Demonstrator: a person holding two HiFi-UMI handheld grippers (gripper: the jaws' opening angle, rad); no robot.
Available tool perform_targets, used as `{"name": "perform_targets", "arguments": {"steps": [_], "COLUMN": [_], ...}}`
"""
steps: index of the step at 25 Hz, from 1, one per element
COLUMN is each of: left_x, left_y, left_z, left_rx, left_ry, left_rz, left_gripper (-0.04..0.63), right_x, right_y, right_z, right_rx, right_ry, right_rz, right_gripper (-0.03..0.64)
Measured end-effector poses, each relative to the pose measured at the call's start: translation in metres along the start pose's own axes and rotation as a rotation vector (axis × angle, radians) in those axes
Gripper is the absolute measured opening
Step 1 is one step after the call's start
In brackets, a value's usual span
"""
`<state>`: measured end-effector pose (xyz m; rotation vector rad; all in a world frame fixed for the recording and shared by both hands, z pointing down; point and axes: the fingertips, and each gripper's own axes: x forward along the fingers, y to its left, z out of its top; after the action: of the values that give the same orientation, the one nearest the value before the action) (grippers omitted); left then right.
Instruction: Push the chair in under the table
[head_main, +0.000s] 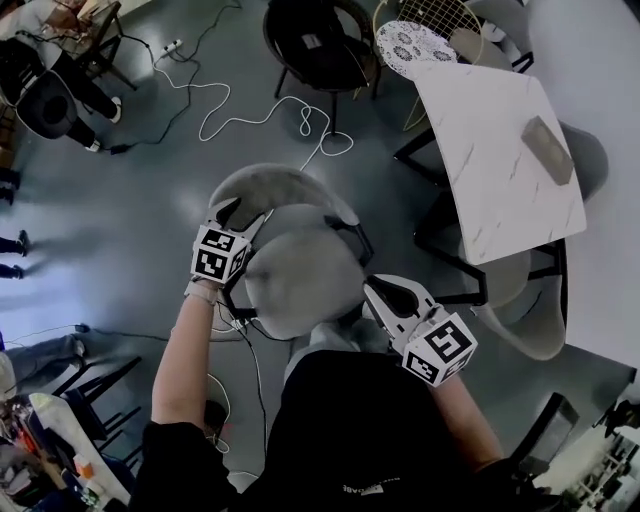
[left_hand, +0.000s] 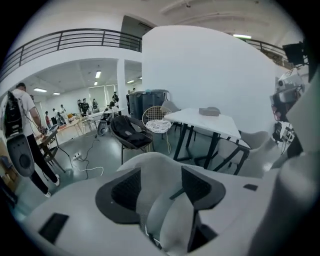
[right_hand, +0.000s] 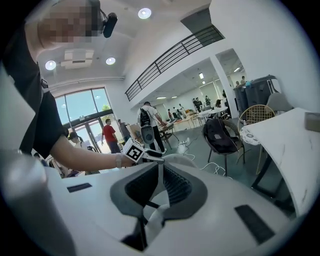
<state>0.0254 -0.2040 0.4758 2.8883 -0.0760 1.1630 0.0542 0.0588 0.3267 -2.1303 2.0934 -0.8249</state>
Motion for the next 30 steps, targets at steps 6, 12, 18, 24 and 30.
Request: {"name": "perform_targets", "arguments": {"steps": [6,12,18,24,30], "left_x": [0.043,0.089,0.121,0.141,0.148], "left_y": [0.046,0.066,0.072,0.070,0.068], "left_z": [0.005,-0.008,-0.016,-0.026,-0.030], "left_rx": [0.203,0.480,0.498,0.576,0.550], "left_ry": [0.115,0.297,0.368,0.431,0.486], "left_rz": [0.035,0.046,-0.007,-0.058,-0.141], "left_gripper": [0.262,0.262,0.262,0.255,0.186], "right_x": [-0.001,-0.008,-0.007,-0.005,-0.007], "right_y": [-0.001,-0.014,-0.017,-0.020,-0.022], "right_z": [-0.009,-0.021,-0.033,-0.042,-0.059], "right_rx": [0.029,0.079,0.125,0.166,0.185], "right_ry": [0.011,0.014,0.015,0.017,0.036], "right_rz": [-0.066,-0.131,-0.168,-0.190,-0.208], "right_gripper": [0.015,0.017,0.015,0.015,0.015]}}
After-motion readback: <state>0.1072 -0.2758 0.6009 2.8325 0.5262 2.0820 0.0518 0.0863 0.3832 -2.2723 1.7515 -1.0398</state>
